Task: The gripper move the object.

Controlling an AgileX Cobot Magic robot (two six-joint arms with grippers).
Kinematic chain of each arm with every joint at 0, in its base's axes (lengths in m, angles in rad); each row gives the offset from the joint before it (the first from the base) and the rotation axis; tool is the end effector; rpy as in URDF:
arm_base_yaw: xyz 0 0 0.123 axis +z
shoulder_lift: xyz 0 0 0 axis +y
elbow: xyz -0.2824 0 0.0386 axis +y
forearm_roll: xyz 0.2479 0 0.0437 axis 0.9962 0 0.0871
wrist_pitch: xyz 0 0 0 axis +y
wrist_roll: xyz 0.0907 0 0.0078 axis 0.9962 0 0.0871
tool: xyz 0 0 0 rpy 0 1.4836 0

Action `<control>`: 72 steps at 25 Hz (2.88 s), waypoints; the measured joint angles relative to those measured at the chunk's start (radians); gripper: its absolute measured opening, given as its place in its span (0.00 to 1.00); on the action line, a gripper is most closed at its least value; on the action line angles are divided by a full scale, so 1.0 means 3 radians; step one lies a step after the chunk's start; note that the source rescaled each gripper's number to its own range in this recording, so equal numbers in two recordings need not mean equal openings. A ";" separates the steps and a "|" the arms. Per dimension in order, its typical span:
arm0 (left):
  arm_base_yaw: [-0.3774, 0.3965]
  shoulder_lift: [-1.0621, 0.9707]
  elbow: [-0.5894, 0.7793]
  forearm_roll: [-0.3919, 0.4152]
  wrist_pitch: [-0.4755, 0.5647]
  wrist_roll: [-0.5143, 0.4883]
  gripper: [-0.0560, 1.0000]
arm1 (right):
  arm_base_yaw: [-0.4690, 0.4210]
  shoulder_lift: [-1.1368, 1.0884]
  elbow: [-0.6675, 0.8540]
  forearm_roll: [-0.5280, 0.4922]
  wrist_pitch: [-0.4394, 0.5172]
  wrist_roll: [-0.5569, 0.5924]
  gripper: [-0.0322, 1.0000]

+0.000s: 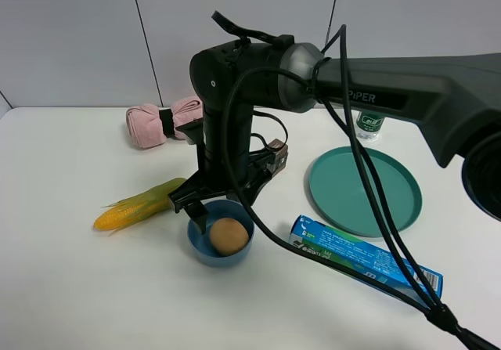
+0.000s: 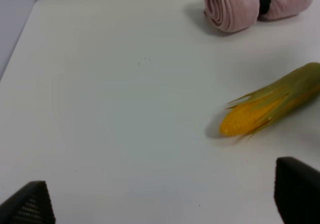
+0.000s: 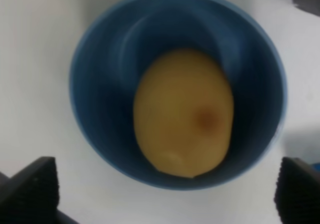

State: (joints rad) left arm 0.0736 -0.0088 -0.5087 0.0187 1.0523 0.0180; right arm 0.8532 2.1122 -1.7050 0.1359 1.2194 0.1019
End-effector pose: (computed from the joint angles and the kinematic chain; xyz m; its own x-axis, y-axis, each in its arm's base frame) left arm -0.0070 0.0010 0.2802 -0.4338 -0.0047 -0.9010 -0.0763 0.9966 0.0316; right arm 0.2717 0.3290 0.1968 -0.7612 -0.6483 -0.0151 -0.6443 0.7535 0.1308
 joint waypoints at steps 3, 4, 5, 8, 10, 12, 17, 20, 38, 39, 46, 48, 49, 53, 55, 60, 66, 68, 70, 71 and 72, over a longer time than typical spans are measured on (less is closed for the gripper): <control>0.0000 0.0000 0.0000 0.0000 0.0000 0.0000 1.00 | 0.0000 0.0000 0.0000 0.0040 0.0000 0.0000 0.82; 0.0000 0.0000 0.0000 0.0000 0.0000 0.0000 1.00 | 0.0000 0.0000 0.0000 0.0043 0.0000 0.0000 0.82; 0.0000 0.0000 0.0000 0.0000 0.0000 0.0000 1.00 | 0.0000 0.0000 0.0000 0.0043 0.0000 0.0000 0.82; 0.0000 0.0000 0.0000 0.0000 0.0000 0.0000 1.00 | 0.0000 0.0000 0.0000 0.0043 0.0000 0.0000 0.83; 0.0000 0.0000 0.0000 0.0000 0.0000 0.0000 1.00 | 0.0000 0.0000 0.0000 0.0043 0.0000 0.0014 0.83; 0.0000 0.0000 0.0000 0.0000 0.0000 0.0000 1.00 | 0.0000 0.0000 0.0000 0.0043 0.0000 0.0047 0.83; 0.0000 0.0000 0.0000 0.0000 0.0000 0.0000 1.00 | 0.0000 0.0000 0.0000 -0.0019 -0.0117 0.0053 0.83; 0.0000 0.0000 0.0000 0.0000 0.0000 0.0000 1.00 | -0.0021 -0.0016 0.0000 -0.0155 -0.0251 0.0073 0.83; 0.0000 0.0000 0.0000 0.0000 0.0000 0.0000 1.00 | -0.0815 -0.0522 -0.0834 -0.0844 -0.0032 -0.0069 0.83; 0.0000 0.0000 0.0000 0.0000 0.0000 0.0000 1.00 | -0.0834 -0.0568 -0.0834 -0.0844 -0.0028 -0.0097 0.83; 0.0000 0.0000 0.0000 0.0000 0.0000 0.0000 1.00 | -0.0902 -0.0871 -0.0834 -0.0842 -0.0013 -0.0215 0.83; 0.0000 0.0000 0.0000 0.0000 0.0000 0.0000 1.00 | -0.0916 -0.0943 -0.0834 -0.0868 -0.0013 -0.0219 0.82; 0.0000 0.0000 0.0000 0.0000 0.0000 0.0000 1.00 | -0.0917 -0.0978 -0.0834 -0.0867 -0.0013 -0.0219 0.82; 0.0000 0.0000 0.0000 0.0000 0.0000 0.0000 1.00 | -0.0971 -0.1029 -0.0834 -0.0884 -0.0010 -0.0220 0.82; 0.0000 0.0000 0.0000 0.0000 0.0000 0.0000 1.00 | -0.1039 -0.1053 -0.0834 -0.0965 -0.0010 -0.0236 0.82; 0.0000 0.0000 0.0000 0.0000 0.0000 0.0000 1.00 | -0.1349 -0.1184 -0.0834 -0.1101 -0.0009 -0.0274 0.82; 0.0000 0.0000 0.0000 0.0000 0.0000 0.0000 1.00 | -0.1768 -0.1353 -0.0834 -0.1129 -0.0006 -0.0282 0.82; 0.0000 0.0000 0.0000 0.0003 0.0000 0.0000 1.00 | -0.1845 -0.1413 -0.0822 -0.1129 -0.0006 -0.0285 0.82; 0.0000 0.0000 0.0000 0.0003 0.0000 0.0000 1.00 | -0.1915 -0.1507 -0.0728 -0.1129 -0.0010 -0.0285 0.82; 0.0000 0.0000 0.0000 0.0003 0.0000 0.0000 1.00 | -0.1958 -0.1575 -0.0635 -0.1129 -0.0010 -0.0285 0.82; 0.0000 0.0000 0.0000 0.0003 0.0000 0.0000 1.00 | -0.2007 -0.1638 -0.0515 -0.1129 -0.0010 -0.0285 0.82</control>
State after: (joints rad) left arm 0.0736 -0.0088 -0.5087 0.0197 1.0523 0.0180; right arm 0.2511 1.6207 -1.8594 -0.2028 1.2163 0.0165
